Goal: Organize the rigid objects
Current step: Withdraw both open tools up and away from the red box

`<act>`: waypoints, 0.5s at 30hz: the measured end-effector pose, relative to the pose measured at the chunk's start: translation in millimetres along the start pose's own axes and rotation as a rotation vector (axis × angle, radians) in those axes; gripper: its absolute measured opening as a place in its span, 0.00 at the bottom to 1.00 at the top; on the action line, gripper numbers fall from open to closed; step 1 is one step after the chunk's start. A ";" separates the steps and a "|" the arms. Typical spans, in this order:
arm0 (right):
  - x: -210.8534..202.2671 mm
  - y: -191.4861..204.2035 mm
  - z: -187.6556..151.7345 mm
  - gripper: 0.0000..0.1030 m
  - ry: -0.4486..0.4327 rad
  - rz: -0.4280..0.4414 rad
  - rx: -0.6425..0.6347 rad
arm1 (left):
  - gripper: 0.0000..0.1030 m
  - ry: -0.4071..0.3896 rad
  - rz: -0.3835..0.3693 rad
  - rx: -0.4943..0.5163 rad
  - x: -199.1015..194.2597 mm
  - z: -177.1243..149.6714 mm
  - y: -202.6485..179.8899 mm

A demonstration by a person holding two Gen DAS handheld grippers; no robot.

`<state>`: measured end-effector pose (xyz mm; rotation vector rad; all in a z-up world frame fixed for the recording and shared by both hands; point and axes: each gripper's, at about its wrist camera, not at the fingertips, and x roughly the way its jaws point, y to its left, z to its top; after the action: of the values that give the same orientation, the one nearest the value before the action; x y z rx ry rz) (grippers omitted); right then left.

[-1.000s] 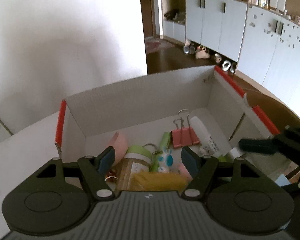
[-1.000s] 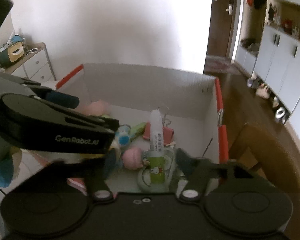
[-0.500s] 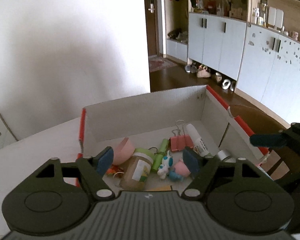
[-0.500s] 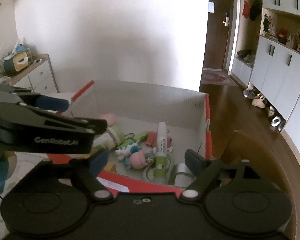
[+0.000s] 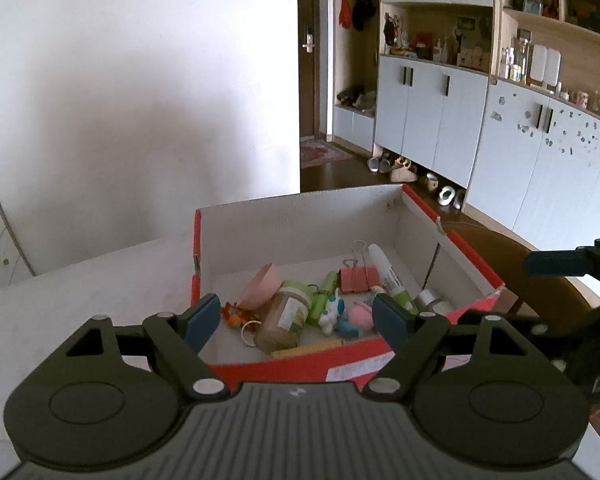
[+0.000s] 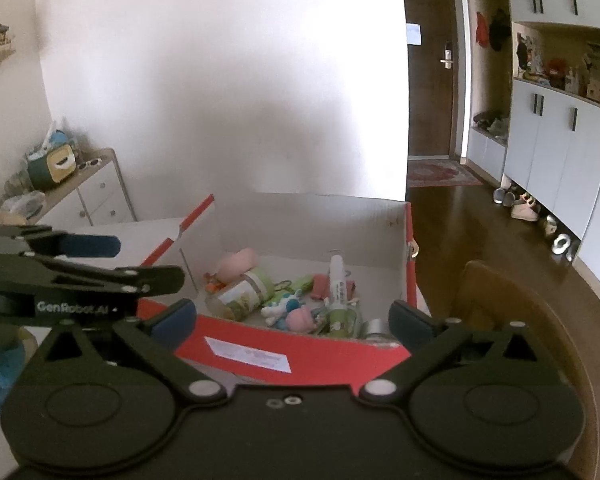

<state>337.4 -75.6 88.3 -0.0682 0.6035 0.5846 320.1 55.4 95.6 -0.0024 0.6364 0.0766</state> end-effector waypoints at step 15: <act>-38.3 8.1 -15.8 1.00 -0.042 0.011 0.019 | 0.91 -0.078 -0.006 -0.002 -52.1 -33.5 -6.8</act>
<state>299.4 -91.5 97.2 -0.0352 0.5692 0.5899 259.0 44.1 99.4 -0.0035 0.5586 0.0716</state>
